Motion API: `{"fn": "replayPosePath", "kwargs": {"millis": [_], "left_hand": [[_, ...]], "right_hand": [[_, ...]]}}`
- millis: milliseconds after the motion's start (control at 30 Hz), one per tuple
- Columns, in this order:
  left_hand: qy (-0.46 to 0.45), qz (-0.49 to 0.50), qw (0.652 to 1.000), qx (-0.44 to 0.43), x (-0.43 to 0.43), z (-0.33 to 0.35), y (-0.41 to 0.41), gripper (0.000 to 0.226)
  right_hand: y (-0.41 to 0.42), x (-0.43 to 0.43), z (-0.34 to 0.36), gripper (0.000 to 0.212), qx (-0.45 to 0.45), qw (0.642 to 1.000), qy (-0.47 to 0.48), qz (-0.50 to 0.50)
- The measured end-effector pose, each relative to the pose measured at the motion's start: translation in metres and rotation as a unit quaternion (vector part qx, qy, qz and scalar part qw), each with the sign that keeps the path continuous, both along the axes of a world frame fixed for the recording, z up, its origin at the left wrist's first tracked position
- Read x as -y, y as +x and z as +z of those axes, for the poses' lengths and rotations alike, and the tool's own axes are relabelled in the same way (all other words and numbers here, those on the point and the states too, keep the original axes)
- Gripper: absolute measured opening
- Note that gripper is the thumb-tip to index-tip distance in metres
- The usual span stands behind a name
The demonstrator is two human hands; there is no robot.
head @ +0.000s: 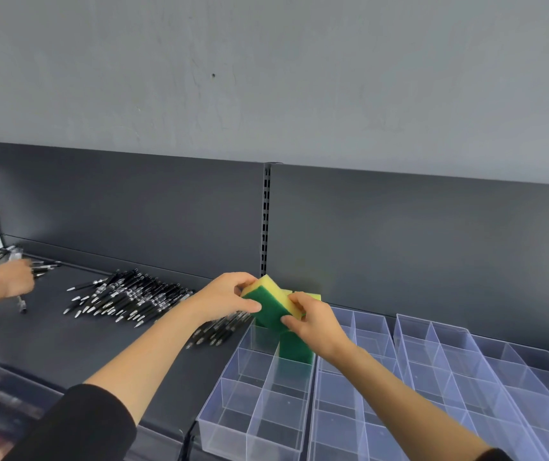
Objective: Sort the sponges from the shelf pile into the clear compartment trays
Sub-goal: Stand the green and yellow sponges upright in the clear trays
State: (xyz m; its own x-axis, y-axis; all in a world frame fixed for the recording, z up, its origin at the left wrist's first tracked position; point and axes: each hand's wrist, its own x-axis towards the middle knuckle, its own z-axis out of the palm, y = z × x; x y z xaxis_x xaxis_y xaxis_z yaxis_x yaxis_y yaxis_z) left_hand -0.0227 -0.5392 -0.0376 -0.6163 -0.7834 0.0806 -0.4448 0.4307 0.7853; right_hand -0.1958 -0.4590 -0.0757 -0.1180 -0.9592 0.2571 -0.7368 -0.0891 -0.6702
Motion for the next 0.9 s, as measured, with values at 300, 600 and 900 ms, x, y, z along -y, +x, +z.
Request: {"fn": "replayPosePath", "kwargs": {"millis": [300,600,900], "left_hand": [[-0.114,0.043,0.990,0.075,0.012,0.014,0.001,0.022],[-0.158,0.002,0.965,0.210,0.012,-0.005,-0.019,0.033],[-0.157,-0.017,0.959,0.235,0.016,-0.016,-0.033,0.044]], "right_hand": [[-0.017,-0.011,0.001,0.051,-0.006,0.999,0.023,-0.026],[-0.047,-0.031,-0.005,0.060,-0.131,0.987,0.059,-0.070],[-0.059,-0.045,-0.011,0.067,-0.184,0.973,0.106,-0.092]]}}
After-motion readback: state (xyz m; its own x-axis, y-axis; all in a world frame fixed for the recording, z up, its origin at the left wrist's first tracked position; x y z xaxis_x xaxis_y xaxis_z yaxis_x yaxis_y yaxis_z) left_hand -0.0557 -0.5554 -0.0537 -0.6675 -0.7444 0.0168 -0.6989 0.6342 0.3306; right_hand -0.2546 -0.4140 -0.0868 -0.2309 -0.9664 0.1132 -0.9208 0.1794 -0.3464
